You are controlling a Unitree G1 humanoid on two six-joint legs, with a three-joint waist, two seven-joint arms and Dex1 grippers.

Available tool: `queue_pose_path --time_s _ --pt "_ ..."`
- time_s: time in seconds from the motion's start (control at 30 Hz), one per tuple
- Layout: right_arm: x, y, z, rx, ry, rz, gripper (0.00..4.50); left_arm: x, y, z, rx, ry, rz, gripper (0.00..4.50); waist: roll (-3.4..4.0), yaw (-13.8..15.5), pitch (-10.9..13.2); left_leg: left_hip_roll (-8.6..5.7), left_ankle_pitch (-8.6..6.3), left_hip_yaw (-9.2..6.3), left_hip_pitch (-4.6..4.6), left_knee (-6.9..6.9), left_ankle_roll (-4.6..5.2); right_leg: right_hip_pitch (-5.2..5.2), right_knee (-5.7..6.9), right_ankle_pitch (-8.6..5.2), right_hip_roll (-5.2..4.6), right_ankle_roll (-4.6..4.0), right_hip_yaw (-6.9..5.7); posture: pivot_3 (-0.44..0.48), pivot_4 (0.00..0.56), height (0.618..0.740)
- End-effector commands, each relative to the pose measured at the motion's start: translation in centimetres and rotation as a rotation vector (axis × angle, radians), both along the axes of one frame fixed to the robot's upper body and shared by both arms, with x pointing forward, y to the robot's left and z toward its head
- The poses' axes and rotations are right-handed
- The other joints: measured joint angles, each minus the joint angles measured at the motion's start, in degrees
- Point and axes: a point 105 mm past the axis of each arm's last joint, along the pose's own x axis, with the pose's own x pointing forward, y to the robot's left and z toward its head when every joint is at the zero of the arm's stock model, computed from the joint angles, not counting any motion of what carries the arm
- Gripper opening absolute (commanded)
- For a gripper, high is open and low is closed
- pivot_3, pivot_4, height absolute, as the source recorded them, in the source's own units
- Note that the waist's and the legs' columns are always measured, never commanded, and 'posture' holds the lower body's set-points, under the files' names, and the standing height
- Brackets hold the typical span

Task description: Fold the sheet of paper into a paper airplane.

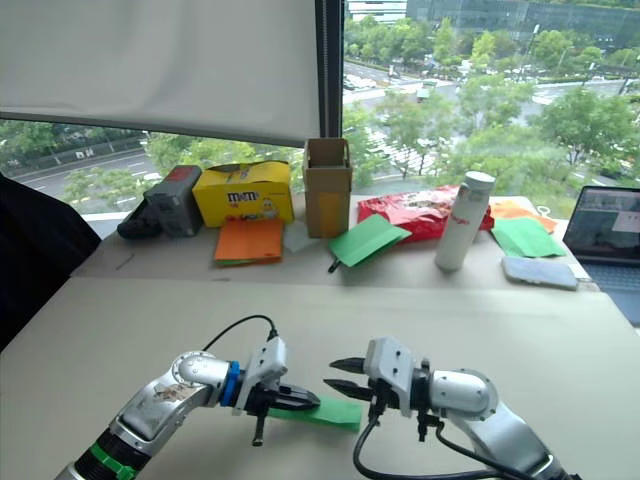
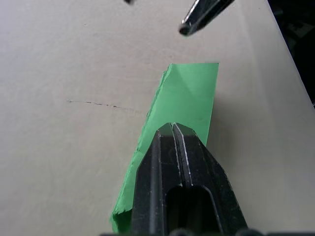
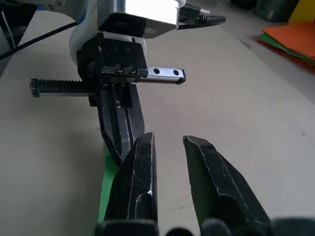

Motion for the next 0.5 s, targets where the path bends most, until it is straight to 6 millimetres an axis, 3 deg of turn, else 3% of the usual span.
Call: queue_pose_path --time_s 0.03,0.5 --pt "0.5 0.6 -0.4 0.008 0.06 -0.013 0.01 0.2 0.1 0.1 0.008 -0.023 -0.004 0.0 0.17 0.04 -0.11 -0.01 0.0 0.0 0.0 0.02 0.0 -0.01 -0.02 0.0 -0.01 0.0 0.0 0.0 0.15 0.74" --pt "0.6 0.4 -2.5 0.006 0.179 -0.041 0.01 0.4 1.5 -1.2 0.007 0.017 0.071 0.0 0.18 -0.24 -0.11 0.03 0.0 -0.01 0.0 0.02 0.01 0.0 0.03 0.0 0.09 0.01 -0.01 0.0 0.15 0.74"
